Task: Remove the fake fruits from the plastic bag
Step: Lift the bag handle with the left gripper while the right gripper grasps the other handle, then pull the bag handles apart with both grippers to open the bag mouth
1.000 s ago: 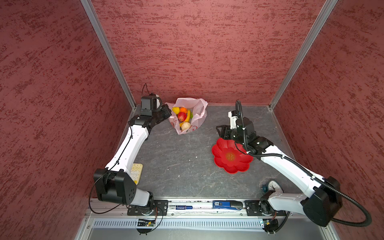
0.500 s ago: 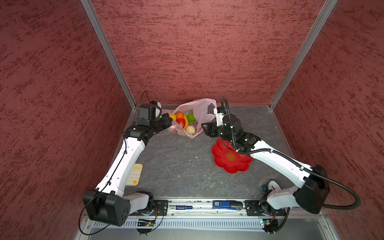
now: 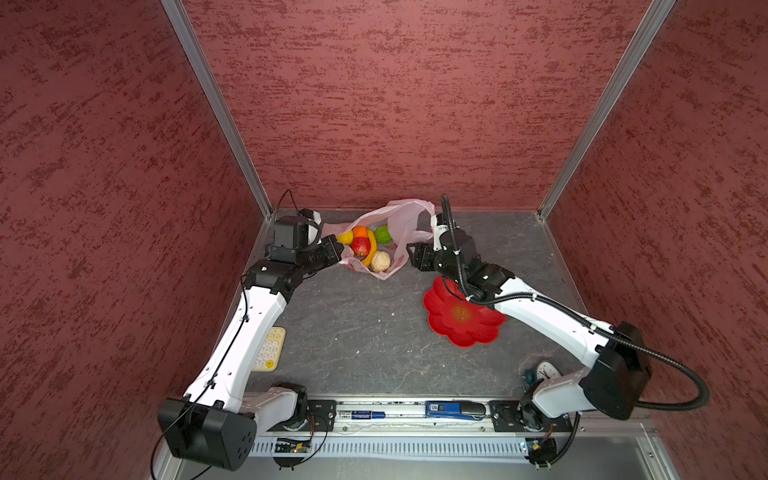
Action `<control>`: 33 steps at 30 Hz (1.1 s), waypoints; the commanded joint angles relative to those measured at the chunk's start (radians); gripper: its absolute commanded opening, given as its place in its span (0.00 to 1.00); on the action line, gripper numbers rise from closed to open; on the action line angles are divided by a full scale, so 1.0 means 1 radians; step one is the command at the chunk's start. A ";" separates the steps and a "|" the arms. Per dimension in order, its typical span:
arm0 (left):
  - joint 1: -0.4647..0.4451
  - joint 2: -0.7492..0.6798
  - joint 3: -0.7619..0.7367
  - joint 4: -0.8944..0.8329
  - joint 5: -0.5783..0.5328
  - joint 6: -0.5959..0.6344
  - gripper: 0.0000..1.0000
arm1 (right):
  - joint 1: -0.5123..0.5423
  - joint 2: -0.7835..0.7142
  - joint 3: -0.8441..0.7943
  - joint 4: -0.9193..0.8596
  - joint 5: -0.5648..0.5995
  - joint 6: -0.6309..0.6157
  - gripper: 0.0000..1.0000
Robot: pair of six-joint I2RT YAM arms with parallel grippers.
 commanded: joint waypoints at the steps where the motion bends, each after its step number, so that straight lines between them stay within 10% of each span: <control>1: 0.006 -0.019 -0.003 -0.017 0.010 0.028 0.00 | -0.016 0.065 0.050 0.030 0.021 0.002 0.70; 15: 0.084 0.000 0.021 -0.014 0.057 0.047 0.00 | -0.106 0.292 0.189 0.155 -0.099 -0.031 0.49; 25: 0.129 0.073 0.218 -0.101 0.110 0.040 0.00 | -0.110 0.364 0.381 0.026 -0.205 -0.148 0.03; 33: 0.131 0.044 0.361 -0.354 0.120 0.068 0.00 | -0.091 0.238 0.338 -0.048 -0.308 -0.175 0.00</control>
